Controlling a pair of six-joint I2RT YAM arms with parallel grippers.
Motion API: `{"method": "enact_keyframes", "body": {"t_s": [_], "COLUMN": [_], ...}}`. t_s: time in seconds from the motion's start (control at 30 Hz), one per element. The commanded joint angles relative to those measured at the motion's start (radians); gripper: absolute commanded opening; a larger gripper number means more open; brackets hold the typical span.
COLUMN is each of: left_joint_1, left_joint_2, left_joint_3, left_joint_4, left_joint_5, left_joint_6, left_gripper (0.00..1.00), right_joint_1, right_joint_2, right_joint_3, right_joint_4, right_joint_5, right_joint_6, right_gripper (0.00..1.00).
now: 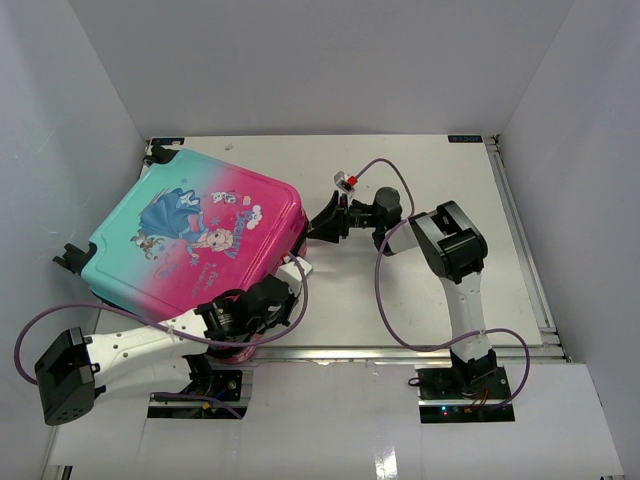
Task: Pack the luggage
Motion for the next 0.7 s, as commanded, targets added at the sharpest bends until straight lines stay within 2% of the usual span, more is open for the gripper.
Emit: {"method": "enact_keyframes", "body": {"t_s": [0.0, 0.13, 0.4, 0.67], "left_joint_1": [-0.019, -0.020, -0.041, -0.060], "left_joint_2": [-0.112, -0.128, -0.135, -0.131], "left_joint_3": [0.009, 0.006, 0.009, 0.006], "left_joint_4": [0.124, 0.121, 0.065, 0.058], "left_joint_5": [0.221, 0.244, 0.219, 0.192], "left_joint_6": [-0.048, -0.068, -0.103, -0.110], "left_gripper": [0.00, 0.00, 0.00, 0.00], "right_joint_1": [0.017, 0.009, -0.037, -0.038], "right_joint_2": [0.113, 0.141, 0.085, 0.051], "right_joint_3": [0.091, 0.115, 0.045, -0.006], "right_joint_4": [0.443, 0.468, 0.395, 0.407], "right_joint_5": [-0.048, -0.006, 0.192, 0.173], "right_joint_6": [0.223, 0.280, 0.193, 0.197], "right_gripper": [0.41, 0.08, 0.08, 0.09]}}
